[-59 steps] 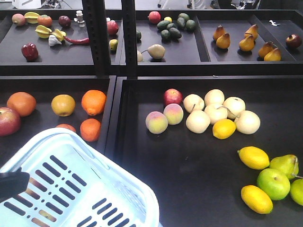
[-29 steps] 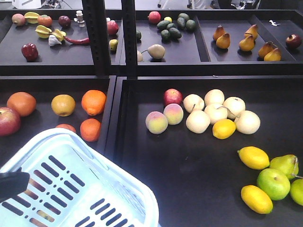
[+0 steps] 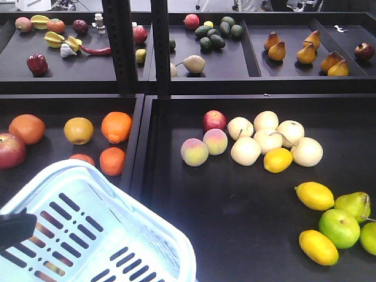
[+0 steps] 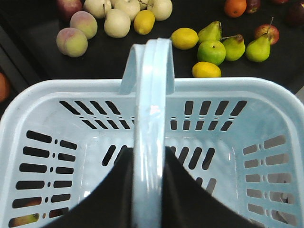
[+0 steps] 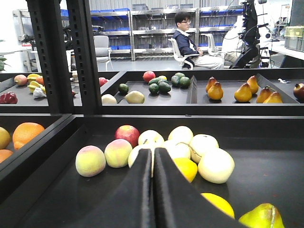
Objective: Pick three apples into basket with both arms
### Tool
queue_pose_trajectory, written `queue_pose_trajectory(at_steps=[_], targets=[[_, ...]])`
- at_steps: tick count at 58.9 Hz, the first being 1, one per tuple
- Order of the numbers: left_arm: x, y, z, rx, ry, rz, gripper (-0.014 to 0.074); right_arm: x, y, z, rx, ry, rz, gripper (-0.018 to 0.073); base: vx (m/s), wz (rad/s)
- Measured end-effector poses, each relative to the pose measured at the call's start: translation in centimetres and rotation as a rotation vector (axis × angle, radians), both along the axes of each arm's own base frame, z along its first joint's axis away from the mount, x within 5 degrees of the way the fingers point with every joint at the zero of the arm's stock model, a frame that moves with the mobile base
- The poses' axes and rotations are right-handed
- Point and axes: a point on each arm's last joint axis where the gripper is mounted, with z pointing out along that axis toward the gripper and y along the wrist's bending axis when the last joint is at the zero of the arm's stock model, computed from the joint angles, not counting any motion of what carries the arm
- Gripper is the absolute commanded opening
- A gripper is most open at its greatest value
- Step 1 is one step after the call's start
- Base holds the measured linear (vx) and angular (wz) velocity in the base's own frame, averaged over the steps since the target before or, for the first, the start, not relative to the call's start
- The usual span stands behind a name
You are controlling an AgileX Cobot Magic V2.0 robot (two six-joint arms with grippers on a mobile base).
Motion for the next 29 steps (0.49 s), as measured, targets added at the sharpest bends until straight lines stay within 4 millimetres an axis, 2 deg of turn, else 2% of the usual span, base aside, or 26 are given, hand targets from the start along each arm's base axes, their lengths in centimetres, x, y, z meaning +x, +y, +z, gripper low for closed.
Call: queue_pose_trajectory(at_steps=[29], targets=[[0.00,0.00,0.00,0.000,0.000,0.000,-0.0006,0.00,0.00,0.00,0.000,0.000,0.000,-0.0005,-0.01,-0.01]])
